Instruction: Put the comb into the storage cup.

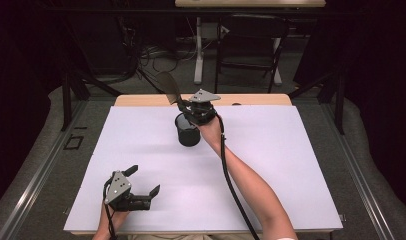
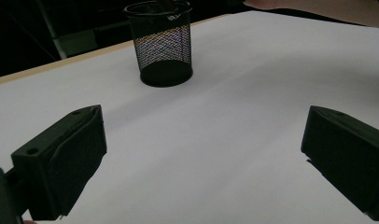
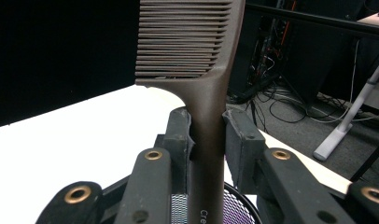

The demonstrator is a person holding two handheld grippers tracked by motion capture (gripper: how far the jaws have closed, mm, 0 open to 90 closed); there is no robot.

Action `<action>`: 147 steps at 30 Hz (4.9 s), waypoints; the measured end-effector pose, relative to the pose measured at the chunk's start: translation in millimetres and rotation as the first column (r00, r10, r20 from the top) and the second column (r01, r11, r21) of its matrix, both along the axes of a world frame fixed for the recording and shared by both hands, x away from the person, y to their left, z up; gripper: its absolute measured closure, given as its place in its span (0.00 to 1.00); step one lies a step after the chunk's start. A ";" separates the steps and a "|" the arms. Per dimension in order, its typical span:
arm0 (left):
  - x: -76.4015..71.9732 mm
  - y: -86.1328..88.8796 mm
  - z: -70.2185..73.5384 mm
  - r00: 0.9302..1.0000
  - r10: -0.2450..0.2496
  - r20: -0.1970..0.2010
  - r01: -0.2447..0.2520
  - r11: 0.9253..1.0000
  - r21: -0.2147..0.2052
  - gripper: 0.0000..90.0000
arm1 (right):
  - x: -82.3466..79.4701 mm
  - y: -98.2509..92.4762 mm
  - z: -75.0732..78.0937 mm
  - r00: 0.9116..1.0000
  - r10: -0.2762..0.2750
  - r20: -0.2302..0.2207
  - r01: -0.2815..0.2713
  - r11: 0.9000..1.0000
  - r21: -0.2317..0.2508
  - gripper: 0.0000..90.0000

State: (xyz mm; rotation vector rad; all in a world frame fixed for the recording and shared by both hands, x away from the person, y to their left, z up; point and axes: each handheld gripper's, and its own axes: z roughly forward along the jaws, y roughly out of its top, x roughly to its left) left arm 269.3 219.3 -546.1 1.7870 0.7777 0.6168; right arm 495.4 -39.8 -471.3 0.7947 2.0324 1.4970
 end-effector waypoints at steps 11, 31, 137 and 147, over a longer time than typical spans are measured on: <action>-0.1 -0.1 0.1 1.000 -0.001 0.001 0.001 1.000 -0.002 0.00 | 0.3 2.0 -3.2 1.000 0.005 -0.010 -0.005 1.000 -0.011 0.81; -0.7 0.9 0.4 1.000 0.004 0.002 -0.004 1.000 -0.001 0.00 | 1.4 2.6 -13.0 0.999 0.005 -0.032 -0.005 1.000 -0.026 0.80; -1.8 -0.9 0.3 1.000 0.003 0.000 -0.003 1.000 0.003 0.00 | -105.1 -114.4 -13.4 0.970 0.110 -0.219 -0.146 0.977 -0.156 0.00; -1.7 -0.3 0.1 1.000 0.005 -0.001 -0.005 1.000 0.004 0.00 | -120.6 -127.5 -21.3 0.972 0.096 -0.215 -0.135 0.976 -0.172 0.00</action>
